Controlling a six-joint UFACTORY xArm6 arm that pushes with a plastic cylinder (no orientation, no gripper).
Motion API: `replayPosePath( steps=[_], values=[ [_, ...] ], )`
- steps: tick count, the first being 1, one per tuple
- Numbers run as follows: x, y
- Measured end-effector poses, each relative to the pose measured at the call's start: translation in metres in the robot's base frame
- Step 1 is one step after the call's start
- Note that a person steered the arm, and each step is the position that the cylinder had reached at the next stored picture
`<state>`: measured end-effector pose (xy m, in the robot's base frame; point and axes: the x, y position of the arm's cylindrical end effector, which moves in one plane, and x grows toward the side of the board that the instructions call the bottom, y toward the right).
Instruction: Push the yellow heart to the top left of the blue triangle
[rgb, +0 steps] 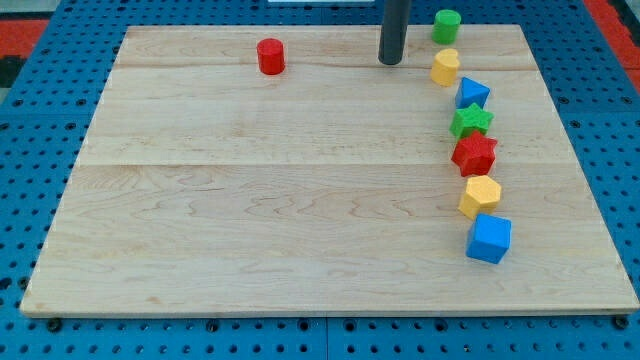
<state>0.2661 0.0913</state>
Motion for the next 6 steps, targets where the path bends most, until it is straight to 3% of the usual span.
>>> replayPosePath(
  steps=[1, 2, 3, 4, 5, 6],
  values=[
    [-0.02, 0.0],
    [-0.033, 0.055],
    [-0.008, 0.077],
    [0.016, 0.041],
    [0.011, 0.014],
    [-0.039, 0.069]
  ],
)
